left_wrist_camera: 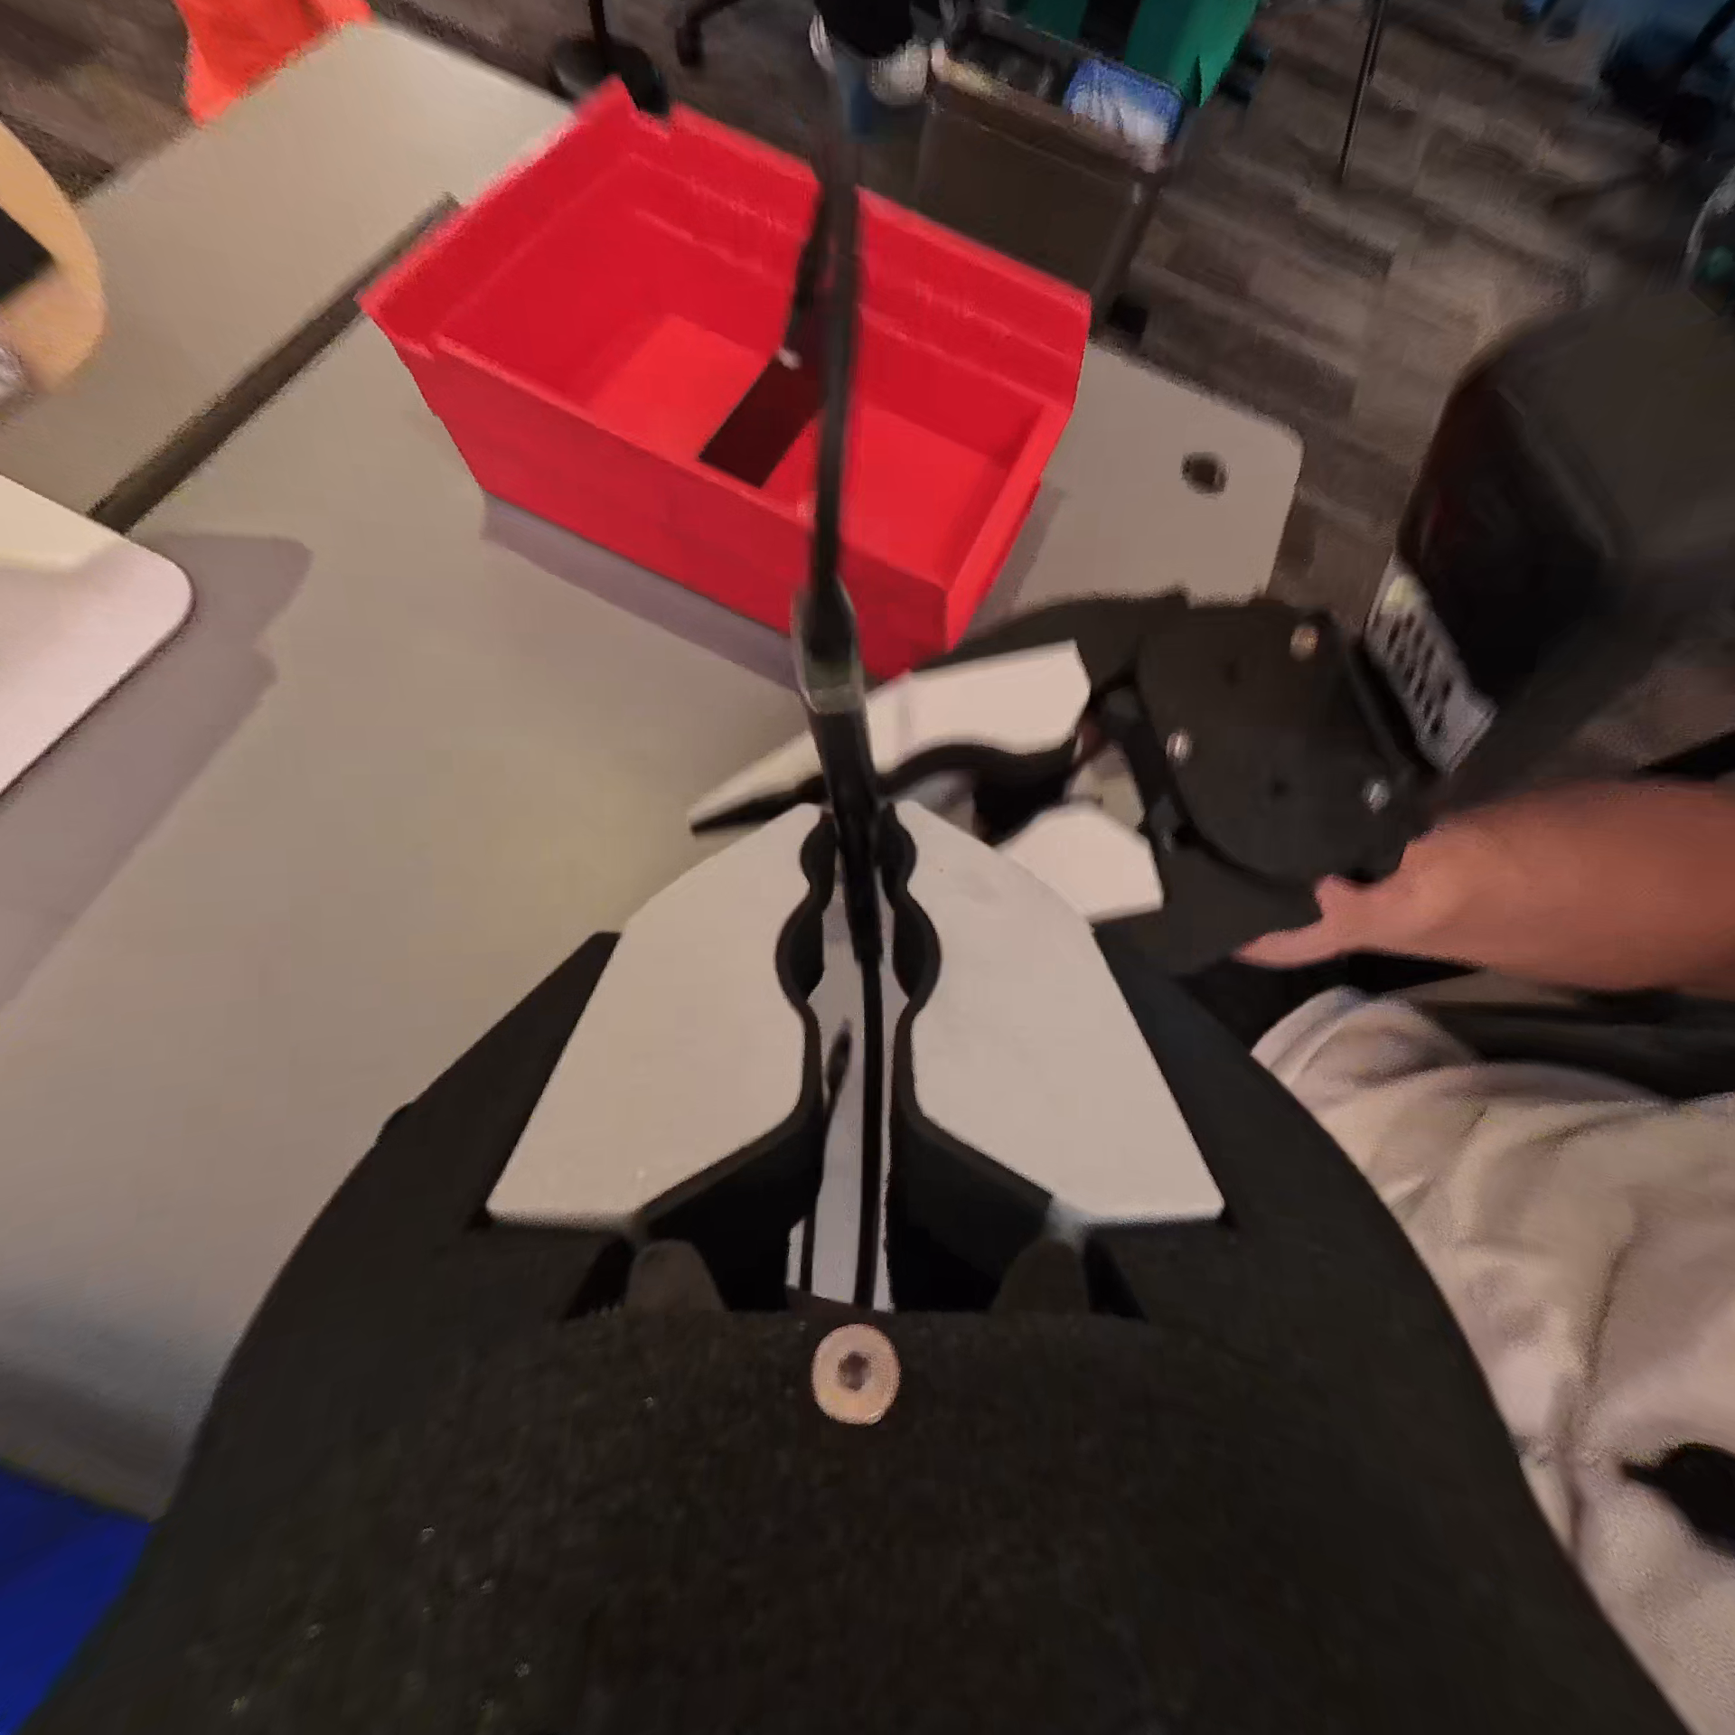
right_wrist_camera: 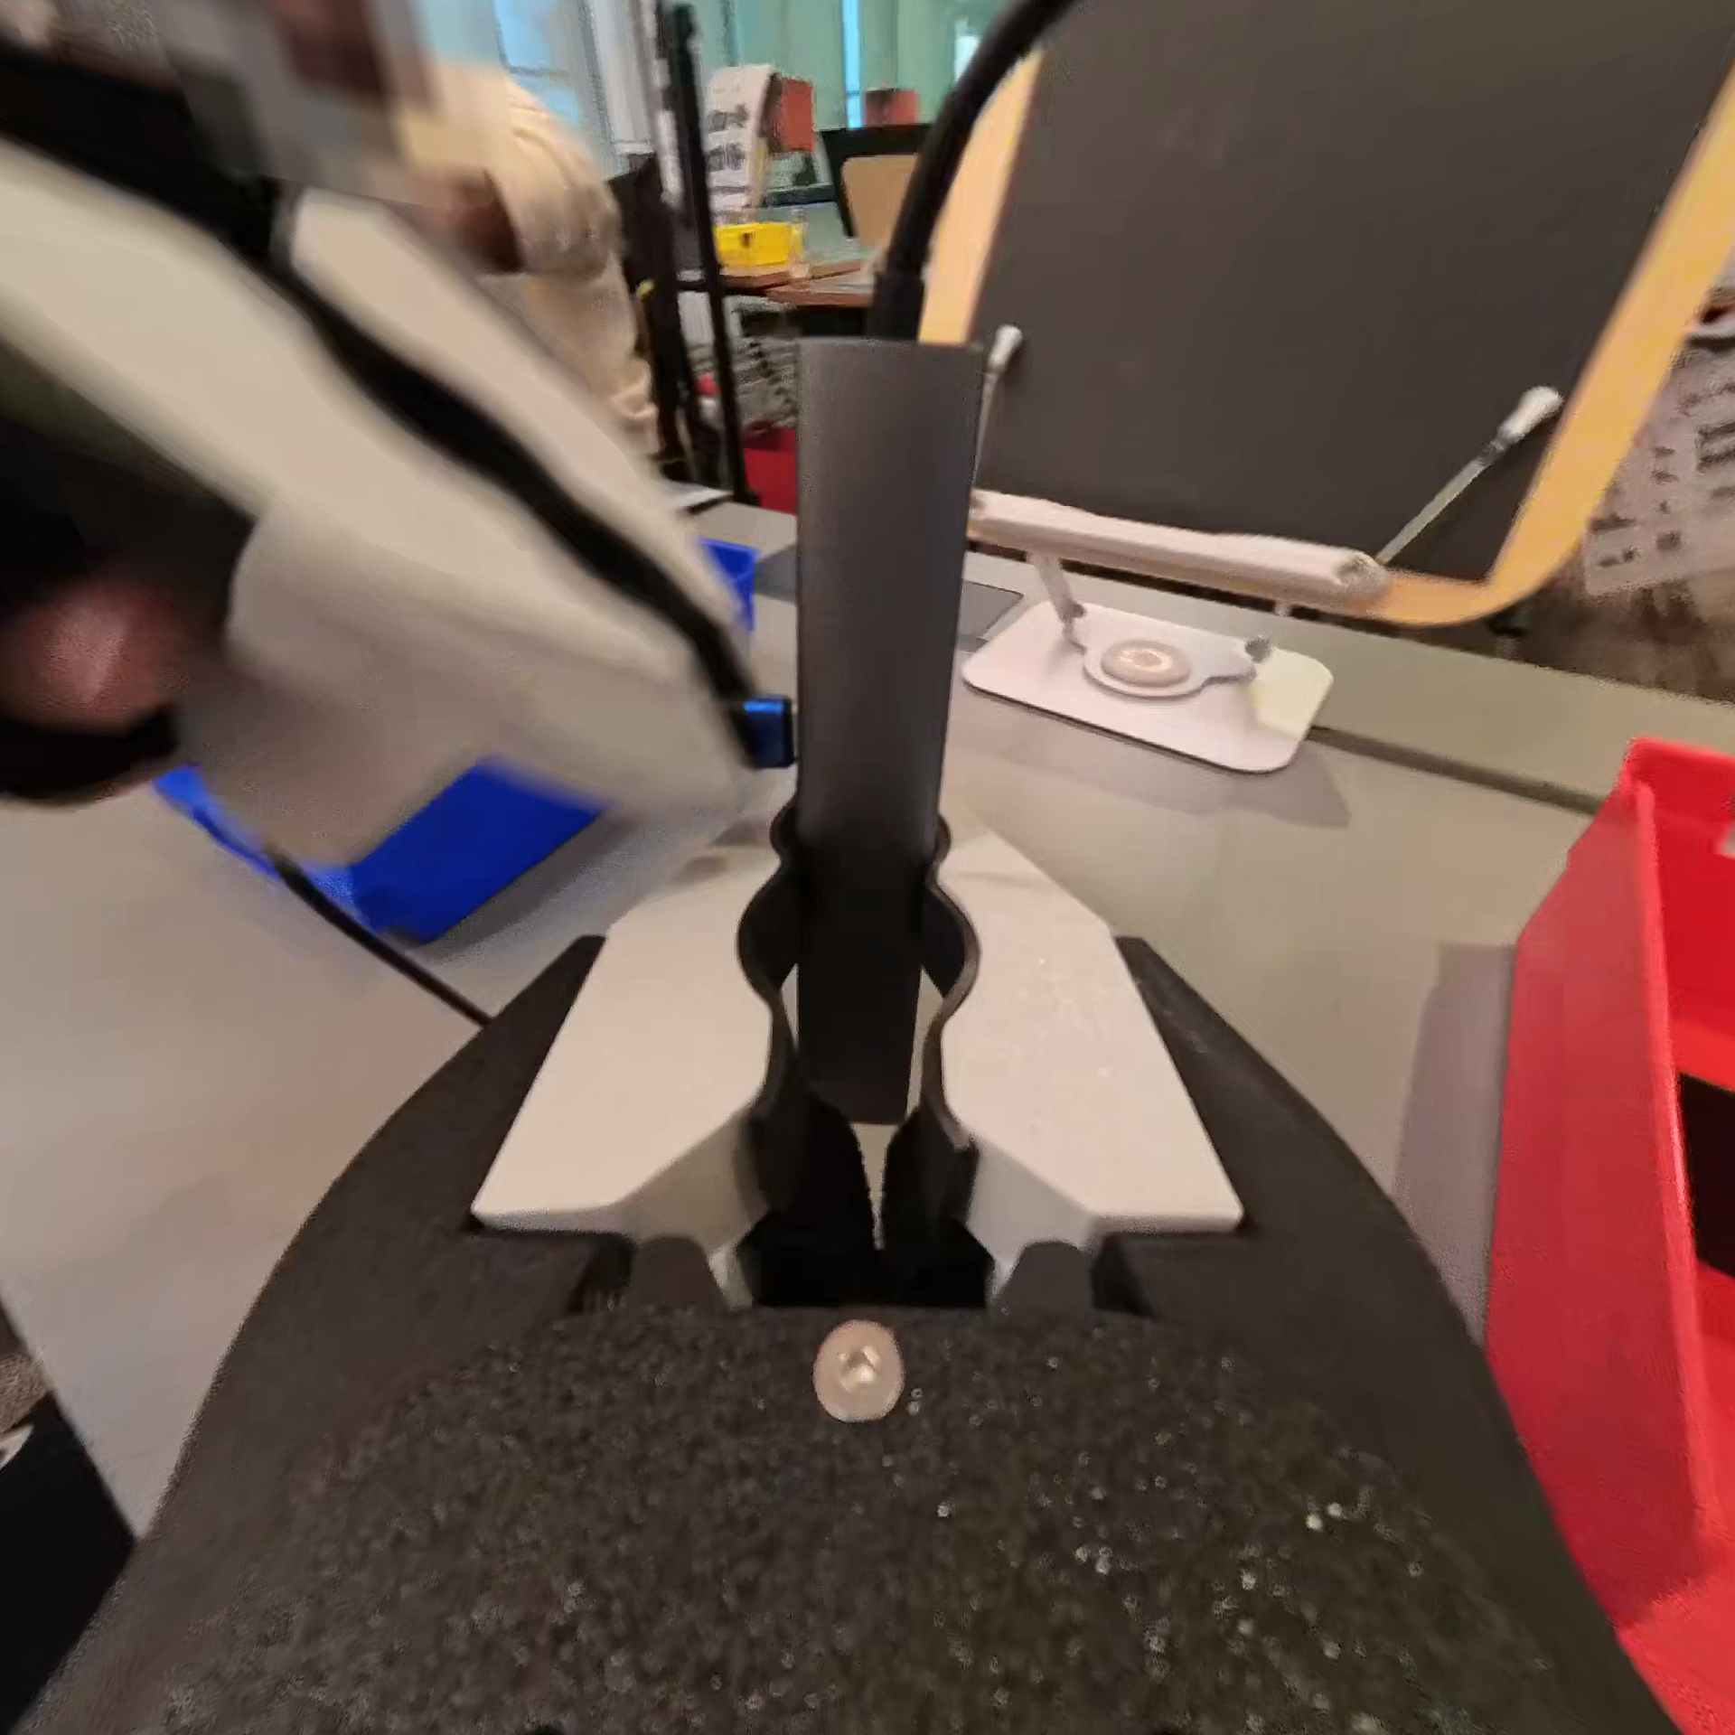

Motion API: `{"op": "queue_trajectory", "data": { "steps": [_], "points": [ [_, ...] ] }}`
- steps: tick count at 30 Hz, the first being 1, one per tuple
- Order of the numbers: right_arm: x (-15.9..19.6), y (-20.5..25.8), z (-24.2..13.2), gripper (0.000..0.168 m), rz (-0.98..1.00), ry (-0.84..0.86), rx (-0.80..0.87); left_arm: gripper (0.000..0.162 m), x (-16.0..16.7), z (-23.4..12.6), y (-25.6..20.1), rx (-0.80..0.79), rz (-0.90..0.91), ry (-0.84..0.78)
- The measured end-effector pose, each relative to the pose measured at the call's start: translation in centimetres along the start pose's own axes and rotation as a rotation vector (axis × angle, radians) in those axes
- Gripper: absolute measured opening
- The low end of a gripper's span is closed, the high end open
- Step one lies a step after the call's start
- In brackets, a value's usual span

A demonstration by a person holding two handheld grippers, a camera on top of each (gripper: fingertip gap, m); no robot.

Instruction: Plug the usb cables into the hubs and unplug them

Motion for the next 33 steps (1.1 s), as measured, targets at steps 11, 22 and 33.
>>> {"op": "queue_trajectory", "data": {
  "steps": [11, 22, 33],
  "points": [
    [4.5, -1.6, 1.3, 0.016, 0.057, 0.109, -0.014, 0.001, 4.7, 3.8, 1.3, -0.123, 0.066, -0.005],
    [6.7, -0.6, 2.4, 0.017, 0.064, 0.184, -0.068, 0.001, 7.5, 4.4, 1.9, -0.126, -0.001, -0.044],
    [7.8, 1.6, 0.4, 0.015, -0.4, 0.303, -0.384, 0.026, 9.9, 2.2, 2.3, 0.088, -0.063, -0.084]
  ]
}}
Point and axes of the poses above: each gripper's, where its closed fingertips meet, z out along the fingers, x out of its underside, y = z × x across the jaws, the point moved 6 cm from there along -z, back along the fingers, and after that the axes turned 14 degrees about x, right-handed, at the moved point
